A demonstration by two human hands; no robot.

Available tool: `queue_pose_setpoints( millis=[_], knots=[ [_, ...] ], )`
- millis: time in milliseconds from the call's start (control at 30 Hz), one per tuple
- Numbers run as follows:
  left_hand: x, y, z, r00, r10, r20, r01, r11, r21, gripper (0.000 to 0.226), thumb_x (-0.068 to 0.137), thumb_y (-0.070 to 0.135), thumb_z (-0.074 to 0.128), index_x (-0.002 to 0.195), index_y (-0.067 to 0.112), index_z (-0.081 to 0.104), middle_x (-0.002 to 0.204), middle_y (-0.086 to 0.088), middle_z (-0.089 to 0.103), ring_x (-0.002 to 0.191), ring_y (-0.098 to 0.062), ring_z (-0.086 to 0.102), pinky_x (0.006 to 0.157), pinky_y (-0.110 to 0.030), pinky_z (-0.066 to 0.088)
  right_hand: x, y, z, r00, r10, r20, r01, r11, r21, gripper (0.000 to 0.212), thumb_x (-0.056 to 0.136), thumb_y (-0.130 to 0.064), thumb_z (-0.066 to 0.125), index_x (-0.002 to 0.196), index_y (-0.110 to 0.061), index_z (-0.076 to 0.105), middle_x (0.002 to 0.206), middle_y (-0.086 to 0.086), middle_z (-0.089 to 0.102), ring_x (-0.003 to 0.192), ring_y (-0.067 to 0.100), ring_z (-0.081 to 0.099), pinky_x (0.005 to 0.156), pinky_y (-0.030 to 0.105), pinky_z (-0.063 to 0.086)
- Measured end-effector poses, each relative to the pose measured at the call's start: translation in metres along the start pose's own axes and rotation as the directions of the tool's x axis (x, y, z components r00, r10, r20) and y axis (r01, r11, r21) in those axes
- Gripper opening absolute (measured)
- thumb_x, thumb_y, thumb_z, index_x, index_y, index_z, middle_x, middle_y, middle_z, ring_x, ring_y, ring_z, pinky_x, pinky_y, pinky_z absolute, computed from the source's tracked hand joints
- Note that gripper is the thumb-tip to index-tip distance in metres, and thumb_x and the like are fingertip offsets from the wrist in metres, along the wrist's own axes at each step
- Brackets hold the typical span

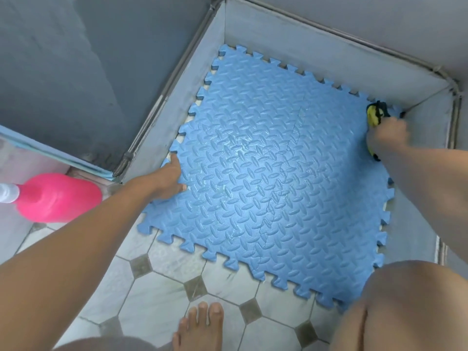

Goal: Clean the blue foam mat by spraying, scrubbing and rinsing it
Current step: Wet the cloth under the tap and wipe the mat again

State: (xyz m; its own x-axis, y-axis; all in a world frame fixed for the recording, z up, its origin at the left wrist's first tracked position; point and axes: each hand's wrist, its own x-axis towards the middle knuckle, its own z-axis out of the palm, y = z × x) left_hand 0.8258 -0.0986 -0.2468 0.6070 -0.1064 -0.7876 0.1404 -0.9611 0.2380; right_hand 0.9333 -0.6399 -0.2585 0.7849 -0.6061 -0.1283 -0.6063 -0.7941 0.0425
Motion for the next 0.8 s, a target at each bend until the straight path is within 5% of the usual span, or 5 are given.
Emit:
queue_pose_setpoints(
  millis=[167,300,433,633,800],
  knots=[
    [-0.003,0.004,-0.004,1.000,-0.007,0.001,0.007,1.000,0.019,0.103,0.104,0.032,0.055,0.155,0.007,-0.031,0.170,-0.017,0.013,0.149,-0.031,0.036,0.118,-0.035,0.032,-0.059,-0.122,-0.003,0.947,-0.320,0.013,0.309,0.925,0.222,0.034,0.095,-0.020,0.051,0.121,-0.003,0.064,0.125,0.025,0.054,0.108,0.045,0.059,0.096,0.046,0.047],
    [-0.006,0.001,-0.003,1.000,0.012,-0.026,-0.012,1.000,-0.028,0.105,0.103,0.031,0.058,0.156,0.007,-0.029,0.169,-0.016,0.016,0.151,-0.031,0.032,0.119,-0.035,0.030,-0.167,-0.181,0.006,0.738,-0.672,-0.063,0.656,0.694,0.296,0.028,0.094,-0.025,0.056,0.117,-0.016,0.069,0.123,0.016,0.060,0.096,0.039,0.064,0.084,0.043,0.054],
    [-0.009,-0.001,0.002,0.996,0.048,-0.078,-0.053,0.996,-0.066,0.104,0.102,0.030,0.060,0.158,0.007,-0.026,0.167,-0.022,0.020,0.149,-0.034,0.034,0.118,-0.036,0.031,-0.250,-0.176,0.021,0.446,-0.895,-0.004,0.852,0.424,0.306,0.031,0.096,-0.034,0.054,0.124,-0.024,0.065,0.131,0.007,0.058,0.103,0.030,0.065,0.084,0.043,0.058],
    [-0.005,-0.007,0.005,0.993,0.051,-0.109,-0.062,0.993,-0.102,0.104,0.101,0.030,0.061,0.160,0.010,-0.022,0.161,-0.026,0.031,0.143,-0.038,0.041,0.114,-0.040,0.035,-0.318,-0.105,0.016,-0.198,-0.938,0.284,0.936,-0.095,0.338,0.044,0.089,-0.021,0.069,0.132,-0.019,0.064,0.119,0.010,0.059,0.089,0.029,0.066,0.067,0.036,0.055],
    [-0.018,-0.018,0.024,0.983,0.097,-0.153,-0.120,0.981,-0.150,0.088,0.103,0.025,0.056,0.164,0.014,-0.008,0.158,-0.022,0.028,0.140,-0.034,0.042,0.117,-0.042,0.034,-0.314,-0.111,0.019,0.142,-0.959,0.246,0.907,0.225,0.356,0.046,0.092,-0.021,0.060,0.138,-0.027,0.057,0.120,0.006,0.052,0.094,0.029,0.062,0.070,0.036,0.048]
  ],
)
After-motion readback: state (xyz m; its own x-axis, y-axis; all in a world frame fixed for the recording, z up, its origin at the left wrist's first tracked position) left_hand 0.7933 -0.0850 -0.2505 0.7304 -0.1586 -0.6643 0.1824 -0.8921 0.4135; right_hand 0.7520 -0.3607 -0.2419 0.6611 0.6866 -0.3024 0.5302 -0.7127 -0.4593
